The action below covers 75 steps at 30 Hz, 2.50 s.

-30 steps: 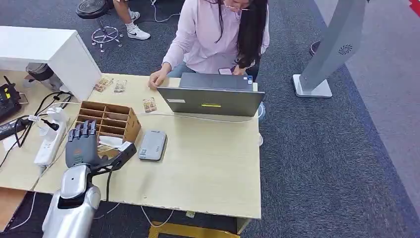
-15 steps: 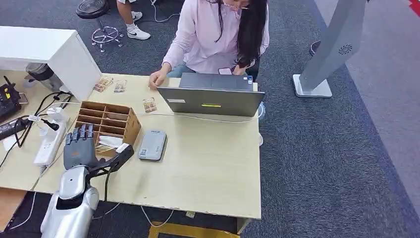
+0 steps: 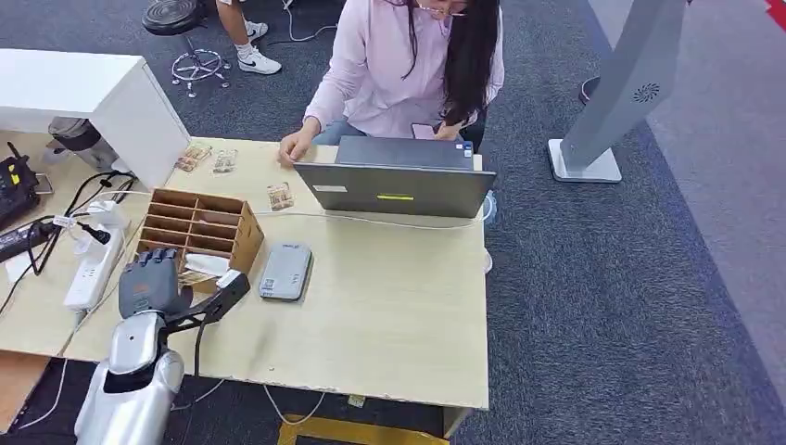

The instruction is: Pass the card to the sensor for recognition and then transmit it.

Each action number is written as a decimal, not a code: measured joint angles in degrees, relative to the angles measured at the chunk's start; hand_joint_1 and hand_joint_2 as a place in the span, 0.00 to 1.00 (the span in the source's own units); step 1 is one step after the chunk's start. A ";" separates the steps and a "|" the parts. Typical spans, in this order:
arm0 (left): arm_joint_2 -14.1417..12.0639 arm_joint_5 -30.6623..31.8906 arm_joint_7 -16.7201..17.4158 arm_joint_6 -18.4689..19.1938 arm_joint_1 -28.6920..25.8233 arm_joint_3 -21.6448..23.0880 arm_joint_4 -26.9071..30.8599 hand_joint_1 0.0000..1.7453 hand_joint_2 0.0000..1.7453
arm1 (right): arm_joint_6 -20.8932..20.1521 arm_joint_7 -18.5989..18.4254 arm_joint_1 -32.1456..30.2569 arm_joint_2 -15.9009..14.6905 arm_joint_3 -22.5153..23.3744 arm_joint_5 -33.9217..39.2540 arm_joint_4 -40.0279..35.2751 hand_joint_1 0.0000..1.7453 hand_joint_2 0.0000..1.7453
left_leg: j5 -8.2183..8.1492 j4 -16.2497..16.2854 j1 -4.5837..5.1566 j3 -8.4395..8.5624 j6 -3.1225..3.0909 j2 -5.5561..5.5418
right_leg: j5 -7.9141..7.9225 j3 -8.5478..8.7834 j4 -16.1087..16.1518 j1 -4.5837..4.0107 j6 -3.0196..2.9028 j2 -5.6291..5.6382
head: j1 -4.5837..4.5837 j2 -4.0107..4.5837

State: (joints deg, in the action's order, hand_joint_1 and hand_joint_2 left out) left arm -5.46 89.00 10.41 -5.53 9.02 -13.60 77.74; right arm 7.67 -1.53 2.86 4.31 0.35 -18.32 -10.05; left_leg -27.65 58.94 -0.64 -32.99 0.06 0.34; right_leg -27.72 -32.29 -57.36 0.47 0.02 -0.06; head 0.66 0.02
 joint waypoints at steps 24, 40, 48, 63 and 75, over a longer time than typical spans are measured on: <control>0.79 0.00 -3.87 -1.58 0.05 -1.03 0.00 1.00 1.00 | 0.13 1.25 0.00 0.00 1.68 -0.09 -0.02 0.00 0.00 | 0.00 0.00 0.00 0.01 0.00 0.00 | 0.00 0.00 0.00 0.00 0.00 0.00 | 0.00 0.00; 3.91 0.00 -10.01 3.06 0.51 3.26 15.96 1.00 1.00 | 0.15 1.71 -0.01 0.33 4.92 0.37 -0.02 0.00 0.00 | 0.00 0.02 0.01 0.02 0.00 0.01 | 0.01 -0.02 0.01 0.02 0.00 0.00 | 0.00 0.00; 4.37 -1.16 -10.60 4.28 2.95 8.70 24.07 1.00 1.00 | 0.13 1.97 0.00 0.46 6.89 0.02 -0.02 0.00 0.00 | 0.00 0.02 0.01 0.02 0.00 0.00 | 0.01 -0.01 0.01 0.01 0.00 0.00 | 0.00 0.00; -2.95 0.00 0.43 3.38 19.25 10.81 9.73 1.00 1.00 | -2.25 2.91 0.13 0.74 7.10 -4.37 -0.07 0.00 0.00 | 0.15 0.01 -0.04 0.05 0.14 0.02 | 0.14 -0.04 -0.05 -0.06 -0.19 0.01 | 0.00 0.00; -6.80 0.02 3.80 3.26 26.64 14.86 -4.43 1.00 1.00 | -2.86 1.84 0.11 0.81 7.10 -5.68 -0.07 0.00 0.00 | 0.16 0.02 -0.03 0.03 0.11 0.02 | 0.14 -0.06 -0.05 -0.05 -0.19 0.02 | 0.00 0.00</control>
State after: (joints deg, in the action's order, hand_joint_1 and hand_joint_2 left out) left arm -12.26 89.02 14.21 -2.27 35.66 1.27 73.31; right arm 4.81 0.31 2.97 5.11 7.45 -24.00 -10.12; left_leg -27.49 58.95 -0.67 -32.97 0.17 0.36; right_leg -27.58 -32.35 -57.42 0.42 -0.17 -0.04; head 0.66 0.02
